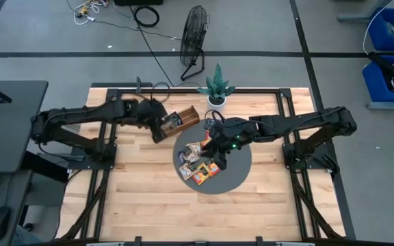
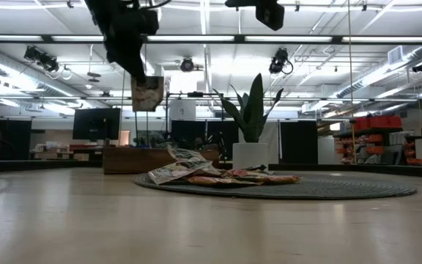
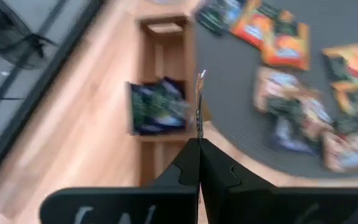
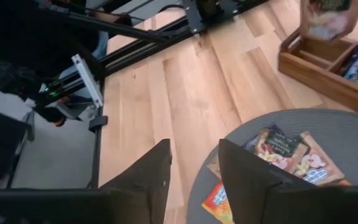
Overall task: Pick & Place Tea
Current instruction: Put the brown tea bag into the left section of the wooden organizer
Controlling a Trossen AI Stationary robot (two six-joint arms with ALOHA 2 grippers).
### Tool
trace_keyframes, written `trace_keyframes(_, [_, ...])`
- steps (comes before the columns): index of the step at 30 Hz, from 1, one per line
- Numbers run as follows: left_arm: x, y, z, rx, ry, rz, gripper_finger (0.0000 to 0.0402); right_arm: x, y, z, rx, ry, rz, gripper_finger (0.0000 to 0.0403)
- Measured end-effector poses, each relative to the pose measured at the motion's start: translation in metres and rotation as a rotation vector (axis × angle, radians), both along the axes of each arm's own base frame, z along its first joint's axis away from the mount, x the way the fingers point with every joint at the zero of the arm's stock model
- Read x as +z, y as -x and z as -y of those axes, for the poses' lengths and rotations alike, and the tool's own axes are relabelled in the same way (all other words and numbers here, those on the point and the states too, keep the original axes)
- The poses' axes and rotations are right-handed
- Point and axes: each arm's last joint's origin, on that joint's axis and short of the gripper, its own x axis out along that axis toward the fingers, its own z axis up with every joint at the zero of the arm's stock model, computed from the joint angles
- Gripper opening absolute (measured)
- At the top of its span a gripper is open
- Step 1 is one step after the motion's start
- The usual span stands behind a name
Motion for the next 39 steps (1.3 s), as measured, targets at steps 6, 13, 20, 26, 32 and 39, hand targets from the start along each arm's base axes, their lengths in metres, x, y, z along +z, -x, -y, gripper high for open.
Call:
trace_keyframes(6, [-0.023,0.015,-0.026,0.019,0.034,-0.002,0.0002,0.000,0.000,0.000,-0.004,-0.006,0.006,0.0134])
trace_keyframes(13, [-0.041,0.034,-0.038,0.005,0.083,-0.010,0.0002,0.001,-0.001,0.001,-0.036,0.007,0.013,0.0127])
trace_keyframes(20, [-0.070,0.043,-0.045,0.022,0.095,-0.038,0.0002,0.002,-0.002,0.003,-0.055,0.017,0.031,0.0127])
trace_keyframes(26, [-0.085,0.046,-0.047,0.044,0.094,-0.020,0.0002,0.002,-0.002,0.006,-0.065,0.017,0.031,0.0127])
trace_keyframes(32, [-0.094,0.048,-0.046,0.051,0.097,-0.017,0.0005,0.002,-0.002,0.007,-0.066,0.017,0.031,0.0127])
trace_keyframes(39, [-0.105,0.052,-0.044,0.071,0.093,-0.039,0.0003,0.002,-0.002,0.007,-0.066,0.017,0.031,0.0127])
